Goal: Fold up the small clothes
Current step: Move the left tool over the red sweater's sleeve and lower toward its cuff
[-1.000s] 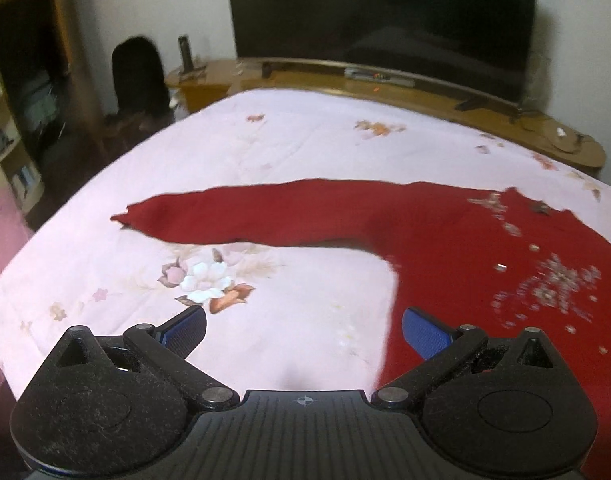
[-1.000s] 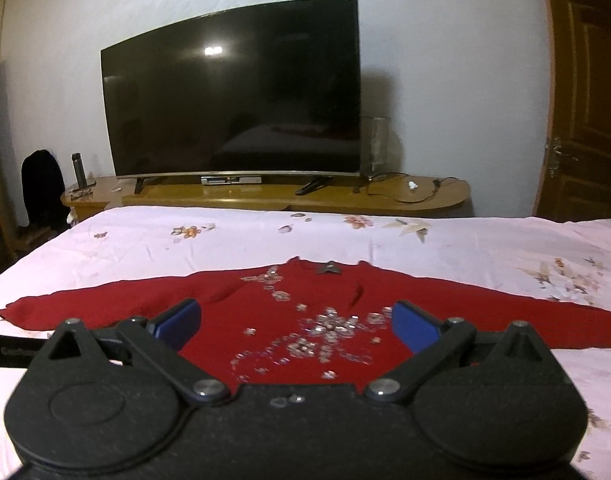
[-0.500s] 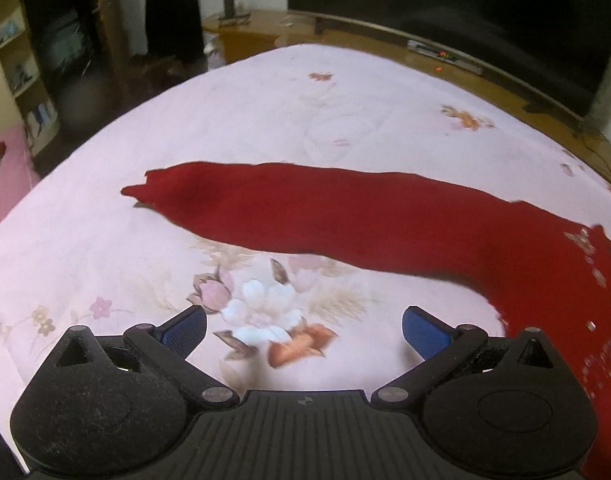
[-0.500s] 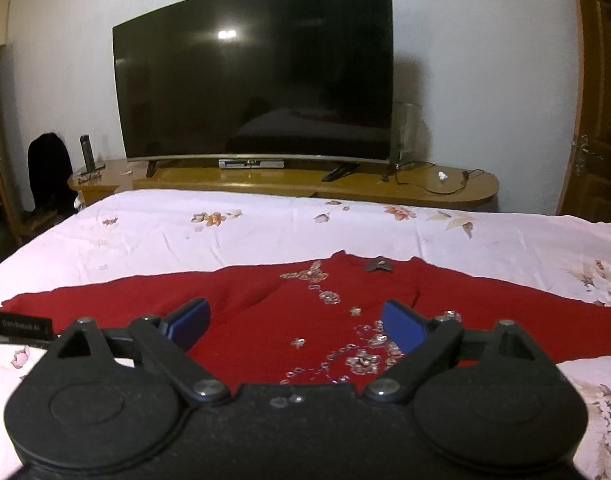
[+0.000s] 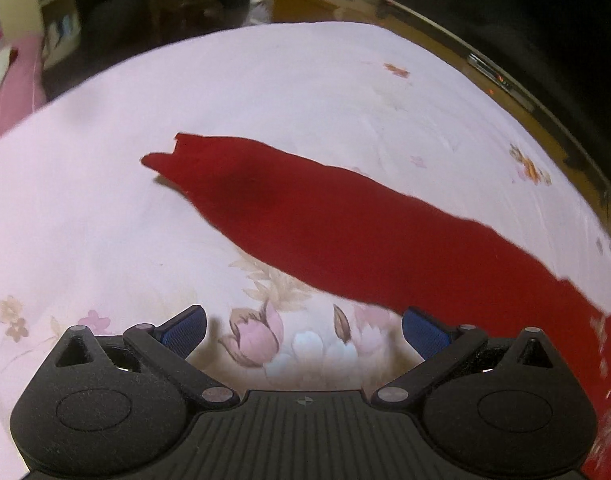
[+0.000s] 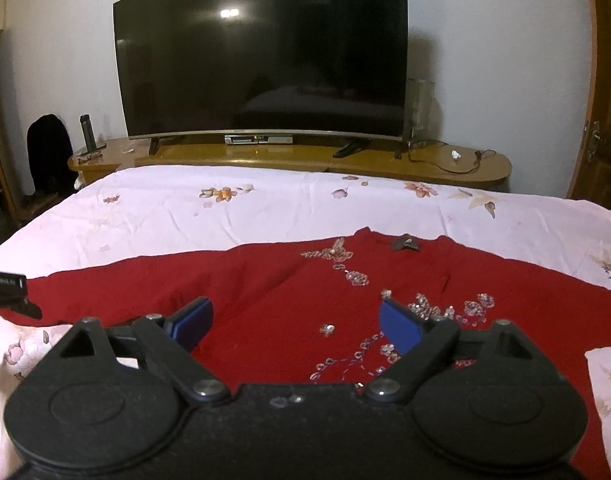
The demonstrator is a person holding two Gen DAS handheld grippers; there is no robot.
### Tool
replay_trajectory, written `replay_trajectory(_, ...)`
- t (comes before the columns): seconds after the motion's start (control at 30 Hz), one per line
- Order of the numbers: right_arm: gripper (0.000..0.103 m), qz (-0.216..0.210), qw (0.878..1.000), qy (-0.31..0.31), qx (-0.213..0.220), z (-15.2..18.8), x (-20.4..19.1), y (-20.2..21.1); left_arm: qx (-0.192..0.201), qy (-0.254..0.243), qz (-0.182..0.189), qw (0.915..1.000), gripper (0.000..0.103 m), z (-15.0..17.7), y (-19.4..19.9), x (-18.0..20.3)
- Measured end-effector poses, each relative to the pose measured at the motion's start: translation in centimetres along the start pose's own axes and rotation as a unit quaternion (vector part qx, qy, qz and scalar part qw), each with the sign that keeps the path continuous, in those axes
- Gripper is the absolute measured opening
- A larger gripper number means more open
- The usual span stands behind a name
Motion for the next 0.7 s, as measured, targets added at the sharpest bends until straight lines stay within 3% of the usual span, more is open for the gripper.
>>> replay_trajectory(0.27, 0.090, 0.006, 1.000, -0.001, -0.008, 0.2, -0.5, -1.0, -0.009, 0.063, 0.048, 0.9968, 0.102, -0.6, -2.6, -2.0)
replay_trajectory(0.33, 0.090, 0.007, 1.000, -0.004, -0.010, 0.2, -0.6, -1.2, -0.010, 0.057, 0.049, 0.9972, 0.077, -0.9, -3.3, -2.0)
replay_trajectory(0.6, 0.090, 0.009, 1.000, -0.005, -0.013, 0.2, -1.1, -1.8, 0.007, 0.092, 0.084, 0.9922, 0.077, -2.0, -4.6, -3.0)
replay_trajectory(0.7, 0.090, 0.011, 1.000, -0.005, -0.013, 0.2, -1.4, -1.8, 0.021, 0.104, 0.091, 0.9902, 0.049, -2.3, -5.0, -3.3)
Point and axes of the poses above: each gripper's, at about its wrist camera, not at the fingertips, and y roughly against the way its jaws point, x to its right, z to its underside, the point moved 1 cm from there along -y, roughly the way its jaws point, and after that the axes turned 1 degree about -y, right-handed, at the moved point
